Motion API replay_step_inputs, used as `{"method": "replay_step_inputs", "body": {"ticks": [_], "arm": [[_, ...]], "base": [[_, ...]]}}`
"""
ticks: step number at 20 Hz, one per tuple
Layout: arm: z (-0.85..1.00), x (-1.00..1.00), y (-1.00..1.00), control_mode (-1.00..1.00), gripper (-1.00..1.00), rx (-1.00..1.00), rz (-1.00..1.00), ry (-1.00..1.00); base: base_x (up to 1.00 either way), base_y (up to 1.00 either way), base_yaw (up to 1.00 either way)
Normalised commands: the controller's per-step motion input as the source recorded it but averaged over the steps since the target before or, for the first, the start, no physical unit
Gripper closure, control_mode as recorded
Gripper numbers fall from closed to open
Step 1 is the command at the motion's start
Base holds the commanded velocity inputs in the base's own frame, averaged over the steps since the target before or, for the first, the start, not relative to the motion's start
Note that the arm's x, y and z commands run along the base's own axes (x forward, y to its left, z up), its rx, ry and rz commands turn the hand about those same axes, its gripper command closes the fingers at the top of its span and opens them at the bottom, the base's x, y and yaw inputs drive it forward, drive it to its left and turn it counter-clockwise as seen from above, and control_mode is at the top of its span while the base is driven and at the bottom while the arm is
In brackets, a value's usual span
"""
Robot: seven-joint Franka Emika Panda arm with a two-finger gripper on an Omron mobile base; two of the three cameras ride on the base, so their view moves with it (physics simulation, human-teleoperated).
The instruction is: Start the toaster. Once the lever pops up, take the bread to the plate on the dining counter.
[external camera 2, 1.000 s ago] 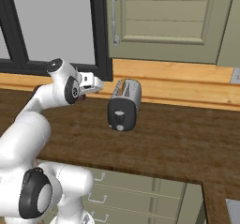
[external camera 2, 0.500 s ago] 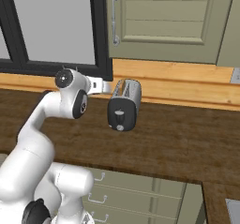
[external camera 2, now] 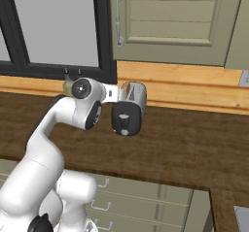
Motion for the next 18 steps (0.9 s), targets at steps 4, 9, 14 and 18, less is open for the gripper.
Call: {"method": "replay_step_inputs", "body": {"ticks": [4, 9, 14, 18], "arm": [[0.0, 0.0, -0.19, -1.0, -1.0, 0.0, 0.0, 0.0], [0.0, 0.0, 0.0, -1.0, -1.0, 0.0, 0.0, 0.03], [0.0, 0.0, 0.0, -1.0, -1.0, 0.0, 0.0, 0.0], [0.0, 0.0, 0.0, -1.0, -1.0, 0.0, 0.0, 0.0]], "base": [[0.0, 0.0, 0.0], [0.0, 0.0, 0.0], [0.0, 0.0, 0.0], [0.0, 0.0, 0.0]]}}
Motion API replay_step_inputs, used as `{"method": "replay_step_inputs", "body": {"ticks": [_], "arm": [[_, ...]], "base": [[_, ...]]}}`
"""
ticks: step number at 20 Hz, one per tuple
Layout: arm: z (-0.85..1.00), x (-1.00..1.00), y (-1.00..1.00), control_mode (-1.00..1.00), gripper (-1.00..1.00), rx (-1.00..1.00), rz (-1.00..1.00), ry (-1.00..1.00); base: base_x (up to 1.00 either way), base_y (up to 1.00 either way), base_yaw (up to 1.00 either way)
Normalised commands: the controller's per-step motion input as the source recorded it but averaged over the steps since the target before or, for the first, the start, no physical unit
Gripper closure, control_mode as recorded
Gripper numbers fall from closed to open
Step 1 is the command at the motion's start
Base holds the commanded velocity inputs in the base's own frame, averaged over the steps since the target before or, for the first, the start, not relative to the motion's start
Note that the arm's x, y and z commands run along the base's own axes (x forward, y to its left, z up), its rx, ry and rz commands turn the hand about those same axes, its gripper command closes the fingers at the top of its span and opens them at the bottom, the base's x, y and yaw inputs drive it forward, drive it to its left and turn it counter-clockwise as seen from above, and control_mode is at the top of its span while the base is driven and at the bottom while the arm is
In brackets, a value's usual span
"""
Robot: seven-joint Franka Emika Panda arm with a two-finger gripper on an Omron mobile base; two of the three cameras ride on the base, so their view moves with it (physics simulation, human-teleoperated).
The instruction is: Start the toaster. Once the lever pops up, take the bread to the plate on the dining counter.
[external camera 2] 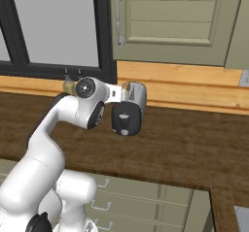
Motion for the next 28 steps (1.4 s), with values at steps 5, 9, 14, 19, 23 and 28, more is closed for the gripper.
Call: {"method": "replay_step_inputs", "body": {"ticks": [5, 9, 14, 19, 23, 28], "arm": [[0.0, 0.02, 0.0, -1.0, -1.0, 0.0, 0.0, 0.0], [0.0, 0.24, 0.0, -1.0, -1.0, 0.0, 0.0, 0.06], [0.0, 0.52, 0.0, -1.0, -1.0, 0.0, 0.0, 0.07], [0.0, 0.43, 0.0, -1.0, -1.0, 0.0, 0.0, 0.0], [-0.09, 0.29, 0.0, -1.0, -1.0, 0.0, 0.0, 0.0], [-0.05, 0.26, 0.0, -1.0, -1.0, 0.0, 0.0, 0.0]], "base": [[0.0, 0.0, 0.0], [0.0, 0.0, 0.0], [0.0, 0.0, 0.0], [0.0, 0.0, 0.0], [0.0, 0.0, 0.0], [0.0, 0.0, 0.0]]}}
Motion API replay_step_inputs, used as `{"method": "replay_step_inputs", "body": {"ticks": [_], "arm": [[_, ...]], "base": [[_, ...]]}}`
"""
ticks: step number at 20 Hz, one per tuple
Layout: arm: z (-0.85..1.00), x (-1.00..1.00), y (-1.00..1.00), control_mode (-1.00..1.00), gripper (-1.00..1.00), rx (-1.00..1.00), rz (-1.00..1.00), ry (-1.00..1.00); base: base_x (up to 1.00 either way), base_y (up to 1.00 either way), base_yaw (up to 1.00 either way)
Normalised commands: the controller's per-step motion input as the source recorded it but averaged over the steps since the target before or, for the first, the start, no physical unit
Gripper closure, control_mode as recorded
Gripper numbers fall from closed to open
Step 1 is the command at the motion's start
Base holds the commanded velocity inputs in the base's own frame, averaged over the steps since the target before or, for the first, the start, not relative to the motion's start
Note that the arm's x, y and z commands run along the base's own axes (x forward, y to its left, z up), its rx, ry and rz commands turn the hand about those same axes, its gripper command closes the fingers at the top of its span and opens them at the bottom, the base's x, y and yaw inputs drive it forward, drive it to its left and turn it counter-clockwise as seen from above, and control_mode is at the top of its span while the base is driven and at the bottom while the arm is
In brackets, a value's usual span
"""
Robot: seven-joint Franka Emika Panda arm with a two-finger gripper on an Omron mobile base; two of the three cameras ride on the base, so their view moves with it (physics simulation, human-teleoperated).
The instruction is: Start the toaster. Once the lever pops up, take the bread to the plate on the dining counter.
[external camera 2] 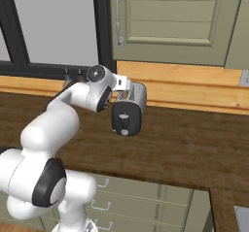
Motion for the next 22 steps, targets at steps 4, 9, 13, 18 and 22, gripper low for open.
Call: {"method": "replay_step_inputs", "body": {"ticks": [4, 9, 13, 18, 22], "arm": [[-0.07, 0.24, 0.0, -1.0, -1.0, 0.0, 0.0, 0.0], [-0.16, 0.18, -0.02, -1.0, -1.0, 0.0, 0.0, 0.0], [-0.24, 0.16, 0.0, -1.0, -1.0, 0.0, 0.0, 0.0], [-0.13, 0.14, 0.0, -1.0, -1.0, 0.0, 0.0, 0.0], [-0.03, 0.09, -0.02, -1.0, -1.0, 0.0, 0.0, 0.0]], "base": [[0.0, 0.0, 0.0], [0.0, 0.0, 0.0], [0.0, 0.0, 0.0], [0.0, 0.0, 0.0], [0.0, 0.0, 0.0]]}}
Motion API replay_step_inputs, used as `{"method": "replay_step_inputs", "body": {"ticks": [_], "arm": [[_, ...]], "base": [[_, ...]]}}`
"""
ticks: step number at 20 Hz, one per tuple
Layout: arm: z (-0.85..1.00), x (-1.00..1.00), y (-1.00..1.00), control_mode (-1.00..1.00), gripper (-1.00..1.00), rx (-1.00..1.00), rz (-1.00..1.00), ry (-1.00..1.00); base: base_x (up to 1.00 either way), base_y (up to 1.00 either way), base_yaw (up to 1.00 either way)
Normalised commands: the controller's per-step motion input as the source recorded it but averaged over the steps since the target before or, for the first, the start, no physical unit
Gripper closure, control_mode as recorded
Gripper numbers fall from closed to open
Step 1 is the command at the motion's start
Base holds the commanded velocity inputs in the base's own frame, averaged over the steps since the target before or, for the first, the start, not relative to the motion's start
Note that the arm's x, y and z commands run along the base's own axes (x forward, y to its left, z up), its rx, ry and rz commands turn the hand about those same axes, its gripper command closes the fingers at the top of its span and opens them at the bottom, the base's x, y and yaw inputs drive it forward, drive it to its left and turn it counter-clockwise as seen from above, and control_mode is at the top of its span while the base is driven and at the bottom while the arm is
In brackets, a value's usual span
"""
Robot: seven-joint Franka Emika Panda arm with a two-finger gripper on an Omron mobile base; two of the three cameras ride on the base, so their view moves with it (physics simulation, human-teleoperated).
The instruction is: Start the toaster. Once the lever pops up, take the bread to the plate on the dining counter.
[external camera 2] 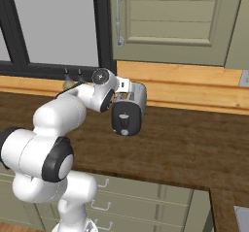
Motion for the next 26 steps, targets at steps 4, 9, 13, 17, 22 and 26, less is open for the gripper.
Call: {"method": "replay_step_inputs", "body": {"ticks": [4, 9, 13, 17, 22, 26], "arm": [[0.0, 0.07, -0.01, -1.0, -1.0, 0.0, 0.0, 0.04], [0.0, 0.09, 0.0, -1.0, -1.0, 0.0, -0.04, 0.05], [-0.01, 0.03, 0.0, -1.0, -1.0, 0.0, -0.04, 0.02], [-0.05, 0.06, 0.0, -1.0, -1.0, 0.0, -0.02, 0.0], [-0.04, 0.09, 0.0, -1.0, -1.0, 0.0, 0.0, 0.0], [-0.06, 0.19, 0.0, -1.0, -1.0, 0.0, 0.0, 0.0]], "base": [[0.0, 0.0, 0.0], [0.0, 0.0, 0.0], [0.0, 0.0, 0.0], [0.0, 0.0, 0.0], [0.0, 0.0, 0.0], [0.0, 0.0, 0.0]]}}
